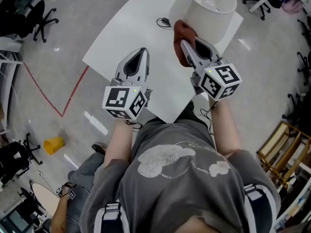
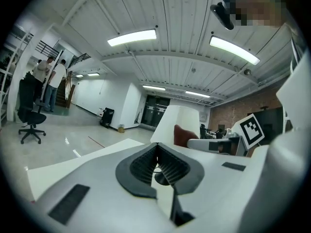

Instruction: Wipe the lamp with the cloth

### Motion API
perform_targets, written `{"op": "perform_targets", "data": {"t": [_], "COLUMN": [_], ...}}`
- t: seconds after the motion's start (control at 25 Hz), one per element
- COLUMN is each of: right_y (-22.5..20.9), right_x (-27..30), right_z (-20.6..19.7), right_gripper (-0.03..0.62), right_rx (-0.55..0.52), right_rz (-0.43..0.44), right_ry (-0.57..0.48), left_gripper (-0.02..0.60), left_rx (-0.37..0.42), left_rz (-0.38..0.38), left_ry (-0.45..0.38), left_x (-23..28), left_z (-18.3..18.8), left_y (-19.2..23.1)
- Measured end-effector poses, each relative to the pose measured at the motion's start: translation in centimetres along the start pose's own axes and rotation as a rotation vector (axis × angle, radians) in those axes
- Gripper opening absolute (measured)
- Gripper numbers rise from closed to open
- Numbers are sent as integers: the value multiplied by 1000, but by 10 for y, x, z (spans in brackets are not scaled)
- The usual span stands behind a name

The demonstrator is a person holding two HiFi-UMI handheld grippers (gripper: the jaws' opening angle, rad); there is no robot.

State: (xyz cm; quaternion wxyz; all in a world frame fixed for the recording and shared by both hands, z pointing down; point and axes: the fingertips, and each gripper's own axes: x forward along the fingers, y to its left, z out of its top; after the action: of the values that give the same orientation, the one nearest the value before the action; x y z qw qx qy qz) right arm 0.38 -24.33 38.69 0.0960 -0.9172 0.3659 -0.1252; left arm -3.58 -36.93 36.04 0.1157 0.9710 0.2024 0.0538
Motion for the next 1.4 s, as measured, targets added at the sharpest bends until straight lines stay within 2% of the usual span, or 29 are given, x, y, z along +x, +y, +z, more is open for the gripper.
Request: {"op": "perform_targets", "data": {"t": [0.16, 0.36, 0.6, 0.8, 0.96, 1.16, 1.4], "right_y": [-7, -9, 8, 28, 34, 30, 27], "right_x": [-5, -19, -27, -28, -14, 0, 27], "right_z": [-20, -25, 8, 53, 86, 115, 114], "right_gripper": [86, 86, 86, 86, 86, 86, 86], "right_rx": [21, 13, -15, -40, -47, -42, -54], "right_rz": [-11, 43, 140, 158, 107, -24, -153], "right_ry": [35, 49, -28, -132, -203, -275, -241], "left_gripper": [8, 8, 8, 8, 8, 8, 8], "left_rx": [0, 4, 74, 121, 122, 114, 76], "left_rz": [-15, -13, -9, -5, -54, -159, -263], "left_ry": [23, 17, -15, -61, -104, -103, -74], "left_x": [9, 24, 30, 22, 34, 52, 73], "left_z": [-5, -7, 18, 55, 83, 98, 96], "left_y": [-6, -30, -59, -54, -34, -22, -6]}}
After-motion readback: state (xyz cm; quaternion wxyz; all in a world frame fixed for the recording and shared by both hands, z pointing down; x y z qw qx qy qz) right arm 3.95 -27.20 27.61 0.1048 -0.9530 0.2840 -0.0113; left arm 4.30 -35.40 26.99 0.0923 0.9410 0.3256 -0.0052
